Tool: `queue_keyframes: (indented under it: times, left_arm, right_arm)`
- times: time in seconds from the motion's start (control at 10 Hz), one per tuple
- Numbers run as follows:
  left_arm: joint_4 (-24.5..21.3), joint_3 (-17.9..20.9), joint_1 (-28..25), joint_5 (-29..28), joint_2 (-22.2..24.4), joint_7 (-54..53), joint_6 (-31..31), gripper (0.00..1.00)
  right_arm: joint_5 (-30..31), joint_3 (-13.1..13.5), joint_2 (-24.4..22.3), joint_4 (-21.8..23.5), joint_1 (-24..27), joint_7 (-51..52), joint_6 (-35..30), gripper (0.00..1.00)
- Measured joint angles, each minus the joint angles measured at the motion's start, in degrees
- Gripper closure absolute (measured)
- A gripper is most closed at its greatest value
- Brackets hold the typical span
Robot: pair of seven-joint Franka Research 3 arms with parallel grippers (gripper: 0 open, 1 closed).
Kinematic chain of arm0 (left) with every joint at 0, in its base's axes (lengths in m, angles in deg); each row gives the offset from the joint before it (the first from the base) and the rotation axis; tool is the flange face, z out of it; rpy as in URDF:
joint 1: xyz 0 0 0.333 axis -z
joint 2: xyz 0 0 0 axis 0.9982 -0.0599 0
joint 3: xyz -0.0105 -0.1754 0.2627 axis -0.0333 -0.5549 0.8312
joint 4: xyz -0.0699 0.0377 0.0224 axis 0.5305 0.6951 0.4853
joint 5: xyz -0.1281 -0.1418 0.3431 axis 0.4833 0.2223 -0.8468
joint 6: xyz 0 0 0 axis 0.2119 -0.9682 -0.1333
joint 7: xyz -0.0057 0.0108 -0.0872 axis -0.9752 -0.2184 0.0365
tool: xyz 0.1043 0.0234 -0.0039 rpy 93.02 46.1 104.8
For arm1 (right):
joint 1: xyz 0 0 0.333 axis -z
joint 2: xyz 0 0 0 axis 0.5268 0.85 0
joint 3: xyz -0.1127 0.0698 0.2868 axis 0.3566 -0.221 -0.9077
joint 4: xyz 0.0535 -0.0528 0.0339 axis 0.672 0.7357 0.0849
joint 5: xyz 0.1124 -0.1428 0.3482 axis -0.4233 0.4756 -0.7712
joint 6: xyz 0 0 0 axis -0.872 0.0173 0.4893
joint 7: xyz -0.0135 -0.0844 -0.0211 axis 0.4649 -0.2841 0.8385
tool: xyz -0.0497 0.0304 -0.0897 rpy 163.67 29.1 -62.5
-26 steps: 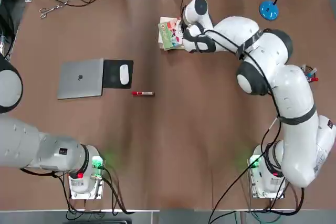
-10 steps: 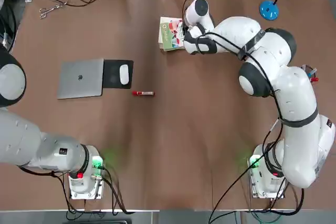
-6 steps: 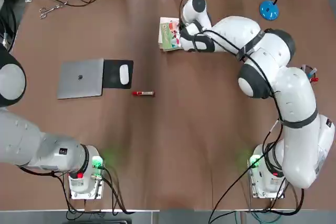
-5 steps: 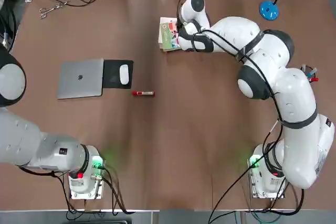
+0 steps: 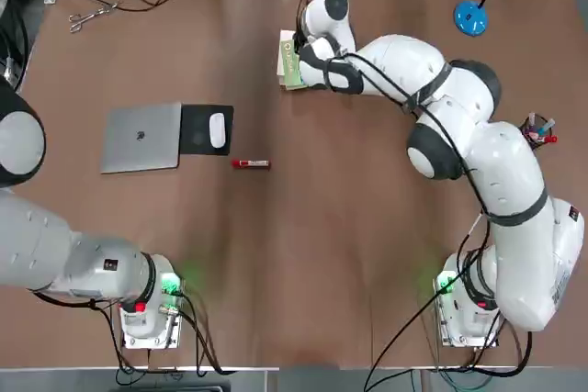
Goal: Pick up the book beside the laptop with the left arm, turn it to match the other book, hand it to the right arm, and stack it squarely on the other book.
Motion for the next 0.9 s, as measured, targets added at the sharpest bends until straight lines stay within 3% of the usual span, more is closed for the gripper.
queue_keyframes:
  times: [0.3,0.9]
  left_arm:
    - [0.0,0.0,0.0,0.0,0.0,0.0,0.0,0.0]
    - [0.0,0.0,0.0,0.0,0.0,0.0,0.0,0.0]
  right_arm:
    - [0.0,-0.1,5.3,-3.7,-0.4,-0.5,2.3,0.98]
    - [-0.2,0.1,7.8,-5.6,-0.3,-1.0,6.4,0.96]
